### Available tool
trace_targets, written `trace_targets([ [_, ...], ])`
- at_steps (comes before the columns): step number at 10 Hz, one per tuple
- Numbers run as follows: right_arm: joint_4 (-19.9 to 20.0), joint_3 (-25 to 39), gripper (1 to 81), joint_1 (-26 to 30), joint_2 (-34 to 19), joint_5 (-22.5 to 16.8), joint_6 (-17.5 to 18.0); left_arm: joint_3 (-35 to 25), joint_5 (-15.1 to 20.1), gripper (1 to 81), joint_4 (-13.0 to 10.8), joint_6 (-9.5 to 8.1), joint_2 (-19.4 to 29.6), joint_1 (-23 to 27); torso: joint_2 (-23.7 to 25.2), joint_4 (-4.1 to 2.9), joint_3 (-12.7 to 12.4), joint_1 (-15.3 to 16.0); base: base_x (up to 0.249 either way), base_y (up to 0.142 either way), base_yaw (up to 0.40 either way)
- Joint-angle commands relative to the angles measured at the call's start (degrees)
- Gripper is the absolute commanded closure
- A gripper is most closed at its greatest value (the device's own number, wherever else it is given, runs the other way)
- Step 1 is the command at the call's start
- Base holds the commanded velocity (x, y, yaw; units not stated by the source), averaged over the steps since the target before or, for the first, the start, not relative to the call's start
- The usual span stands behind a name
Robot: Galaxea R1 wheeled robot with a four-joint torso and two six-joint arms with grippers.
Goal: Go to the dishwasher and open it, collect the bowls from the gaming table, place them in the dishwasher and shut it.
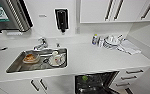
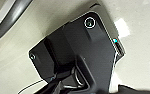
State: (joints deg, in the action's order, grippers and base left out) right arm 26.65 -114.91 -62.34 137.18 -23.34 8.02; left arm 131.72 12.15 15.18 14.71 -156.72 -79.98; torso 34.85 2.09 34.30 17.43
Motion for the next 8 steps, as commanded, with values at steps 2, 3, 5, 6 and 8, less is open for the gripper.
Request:
trace_targets([
  [2,19.1,-13.0,1.0,7.45,2.23,-6.16,0.77,-0.32,5.16,1.0,0.81,0.05,1.58,0.75,7.5,0.0,0.0,4.79,0.0,0.0,0.0],
  [3,23.91,-19.38,1.0,7.53,3.98,-9.22,0.77,-0.23,5.16,1.0,0.82,0.05,1.67,0.75,9.69,0.0,-0.02,6.16,0.0,0.0,0.0],
  [5,29.31,-29.18,1.0,7.97,6.8,-13.81,0.77,-0.23,5.07,1.0,0.82,0.05,1.58,0.75,13.75,0.0,-0.02,8.69,0.0,0.0,0.0],
  [6,32.48,-35.16,1.0,8.06,8.56,-16.8,0.77,-0.23,4.64,1.0,0.82,0.05,1.67,0.75,15.68,0.0,-0.05,9.9,0.0,0.0,0.0],
  [8,36.52,-43.18,1.0,9.55,11.9,-20.68,0.51,-0.15,4.02,1.0,0.64,0.05,1.67,0.66,19.78,0.0,-0.07,12.48,0.0,0.0,0.0],
])
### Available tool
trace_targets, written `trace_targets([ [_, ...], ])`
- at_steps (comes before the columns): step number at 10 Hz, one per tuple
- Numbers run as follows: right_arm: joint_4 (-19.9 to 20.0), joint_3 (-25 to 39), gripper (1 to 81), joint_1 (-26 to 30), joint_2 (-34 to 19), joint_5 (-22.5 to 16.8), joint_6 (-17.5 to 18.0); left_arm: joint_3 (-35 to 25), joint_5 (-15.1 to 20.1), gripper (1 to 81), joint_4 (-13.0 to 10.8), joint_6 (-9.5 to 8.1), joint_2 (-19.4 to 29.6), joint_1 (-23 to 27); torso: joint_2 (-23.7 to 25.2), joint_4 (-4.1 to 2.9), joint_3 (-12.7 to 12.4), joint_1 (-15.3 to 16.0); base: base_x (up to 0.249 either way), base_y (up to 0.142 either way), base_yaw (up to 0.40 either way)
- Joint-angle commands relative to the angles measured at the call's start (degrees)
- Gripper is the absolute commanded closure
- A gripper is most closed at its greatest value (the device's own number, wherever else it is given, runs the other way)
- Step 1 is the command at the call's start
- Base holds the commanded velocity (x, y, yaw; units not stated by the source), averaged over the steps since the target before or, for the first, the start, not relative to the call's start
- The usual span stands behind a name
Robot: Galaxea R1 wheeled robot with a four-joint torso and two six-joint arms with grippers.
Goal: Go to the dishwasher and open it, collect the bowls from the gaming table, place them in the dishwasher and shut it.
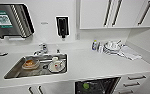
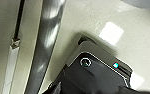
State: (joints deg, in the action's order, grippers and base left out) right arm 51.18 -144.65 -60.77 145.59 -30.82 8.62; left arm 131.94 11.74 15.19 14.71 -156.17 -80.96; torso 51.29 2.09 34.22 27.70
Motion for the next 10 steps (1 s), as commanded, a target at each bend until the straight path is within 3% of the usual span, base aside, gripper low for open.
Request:
trace_targets([
  [1,15.06,-13.8,1.0,9.56,3.86,-13.48,-0.18,-0.36,4.43,1.0,0.54,0.05,1.12,1.63,5.49,0.0,0.0,3.54,0.0,0.0,0.0],
  [2,17.99,-13.89,1.0,10.79,4.38,-13.48,-0.01,-0.36,4.52,1.0,0.72,0.05,1.39,1.63,7.56,0.0,0.0,4.83,0.0,0.0,0.0],
  [3,20.78,-14.24,1.0,11.58,5.0,-13.48,0.17,-0.28,4.78,1.0,0.81,-0.3,1.74,1.63,3.89,0.0,-0.02,2.42,0.0,0.0,0.0],
  [5,30.21,-14.07,1.0,13.51,4.82,-13.83,-0.8,0.25,5.31,1.0,0.72,-0.3,1.74,1.63,5.47,0.0,-0.02,3.45,0.0,0.0,0.0],
  [7,37.29,-14.68,1.0,17.55,3.25,-20.99,-7.87,0.69,5.31,1.0,0.54,-0.3,1.3,1.63,5.61,0.0,-0.05,3.58,0.0,0.0,0.0],
  [8,40.48,-15.56,1.0,19.23,1.49,-27.42,-13.43,1.56,5.31,1.0,0.2,-0.3,0.51,1.63,5.59,0.0,-0.05,3.58,0.0,0.0,0.0],
  [10,40.15,-18.89,1.0,18.19,1.04,-31.58,-21.69,4.55,5.31,1.0,0.1,0.05,-1.33,1.63,5.59,0.0,-0.05,3.63,0.0,0.0,0.0],
])
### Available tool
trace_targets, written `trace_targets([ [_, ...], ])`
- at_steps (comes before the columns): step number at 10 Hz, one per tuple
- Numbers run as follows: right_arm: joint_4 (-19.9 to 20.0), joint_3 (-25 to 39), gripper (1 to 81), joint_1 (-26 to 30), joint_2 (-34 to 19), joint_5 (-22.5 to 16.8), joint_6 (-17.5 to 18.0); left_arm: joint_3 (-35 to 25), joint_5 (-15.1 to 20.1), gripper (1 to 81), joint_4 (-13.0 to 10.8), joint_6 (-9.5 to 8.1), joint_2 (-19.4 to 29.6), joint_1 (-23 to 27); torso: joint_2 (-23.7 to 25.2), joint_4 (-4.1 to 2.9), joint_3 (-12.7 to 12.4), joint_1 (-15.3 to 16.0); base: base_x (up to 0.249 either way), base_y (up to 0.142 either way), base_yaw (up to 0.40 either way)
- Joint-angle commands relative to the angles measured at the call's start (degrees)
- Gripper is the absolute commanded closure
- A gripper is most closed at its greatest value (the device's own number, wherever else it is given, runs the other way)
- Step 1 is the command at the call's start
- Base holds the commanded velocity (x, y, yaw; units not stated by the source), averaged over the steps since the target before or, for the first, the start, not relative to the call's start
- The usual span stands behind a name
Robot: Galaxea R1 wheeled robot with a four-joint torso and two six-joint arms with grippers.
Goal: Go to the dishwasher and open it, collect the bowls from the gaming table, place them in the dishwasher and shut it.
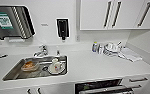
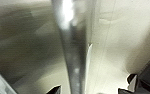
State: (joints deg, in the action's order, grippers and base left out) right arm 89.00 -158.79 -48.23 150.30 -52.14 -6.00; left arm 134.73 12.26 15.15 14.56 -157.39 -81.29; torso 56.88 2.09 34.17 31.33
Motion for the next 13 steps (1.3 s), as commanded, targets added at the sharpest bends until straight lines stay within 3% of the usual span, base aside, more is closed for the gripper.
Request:
trace_targets([
  [1,-1.17,-5.64,1.0,3.88,-3.67,-10.44,-11.21,3.51,4.78,1.0,0.22,0.21,-0.99,1.96,0.0,0.0,0.0,0.0,0.0,0.0,0.0],
  [2,-6.02,-6.08,1.0,0.47,-2.17,-9.39,-13.25,5.63,4.18,1.0,0.76,0.21,-1.78,1.96,0.0,0.0,0.0,0.0,0.0,0.0,0.0],
  [5,-17.17,-11.33,1.0,-7.63,6.34,-3.85,-28.6,10.99,3.73,1.0,0.67,0.3,-4.77,2.49,0.0,0.0,0.0,0.0,0.0,0.0,0.0],
  [6,-21.58,-13.19,1.0,-9.9,9.08,-1.31,-31.7,12.75,3.56,1.0,0.76,0.29,-5.66,2.66,0.0,0.0,0.0,0.02,0.0,0.0,0.0],
  [8,-27.03,-13.37,1.0,-14.13,11.98,6.07,-35.64,15.56,-0.22,1.0,0.93,-0.23,-7.41,2.66,0.0,0.0,0.0,0.02,0.0,0.0,0.0],
  [11,-29.59,-13.02,1.0,-19.41,14.44,15.3,-45.32,15.83,-4.17,1.0,0.85,-0.32,-7.94,2.4,0.0,0.0,0.0,0.02,0.0,0.0,0.0],
  [13,-28.8,-10.48,1.0,-22.04,15.23,21.45,-48.93,15.74,-6.38,1.0,0.14,0.03,-7.85,2.05,0.02,0.0,-0.02,0.02,0.0,0.0,0.0],
])
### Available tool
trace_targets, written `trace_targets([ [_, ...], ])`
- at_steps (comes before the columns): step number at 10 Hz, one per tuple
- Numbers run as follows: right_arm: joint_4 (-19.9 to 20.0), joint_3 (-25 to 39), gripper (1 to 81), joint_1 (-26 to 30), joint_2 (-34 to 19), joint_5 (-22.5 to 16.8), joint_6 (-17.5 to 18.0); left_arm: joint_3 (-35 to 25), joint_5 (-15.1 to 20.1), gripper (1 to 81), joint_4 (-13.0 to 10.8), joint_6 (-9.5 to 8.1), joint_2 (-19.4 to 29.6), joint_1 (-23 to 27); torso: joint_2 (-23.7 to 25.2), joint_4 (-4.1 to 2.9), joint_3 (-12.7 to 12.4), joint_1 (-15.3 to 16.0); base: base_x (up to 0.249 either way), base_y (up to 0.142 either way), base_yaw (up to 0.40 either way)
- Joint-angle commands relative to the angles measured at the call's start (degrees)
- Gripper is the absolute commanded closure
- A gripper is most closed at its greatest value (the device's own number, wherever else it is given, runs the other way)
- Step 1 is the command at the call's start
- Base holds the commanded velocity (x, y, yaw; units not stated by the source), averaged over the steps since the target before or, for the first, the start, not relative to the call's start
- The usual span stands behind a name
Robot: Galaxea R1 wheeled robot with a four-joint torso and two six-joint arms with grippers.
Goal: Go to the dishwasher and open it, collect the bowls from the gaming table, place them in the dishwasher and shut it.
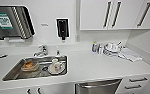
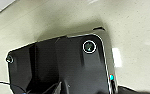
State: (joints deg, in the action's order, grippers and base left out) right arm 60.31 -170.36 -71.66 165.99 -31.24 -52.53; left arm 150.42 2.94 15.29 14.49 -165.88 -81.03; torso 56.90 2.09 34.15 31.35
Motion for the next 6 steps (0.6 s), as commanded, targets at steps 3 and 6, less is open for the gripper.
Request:
trace_targets([
  [3,1.04,11.85,1.0,-2.57,-1.5,11.71,-3.53,0.06,-2.57,1.0,-0.08,0.27,0.19,0.56,0.0,0.0,-0.02,0.0,0.0,0.0,0.0],
  [6,1.04,24.12,1.0,-5.3,-5.11,13.4,-7.85,0.13,-2.76,1.0,0.45,0.18,-0.07,0.3,0.0,0.0,-0.02,0.0,0.0,0.0,0.0],
])
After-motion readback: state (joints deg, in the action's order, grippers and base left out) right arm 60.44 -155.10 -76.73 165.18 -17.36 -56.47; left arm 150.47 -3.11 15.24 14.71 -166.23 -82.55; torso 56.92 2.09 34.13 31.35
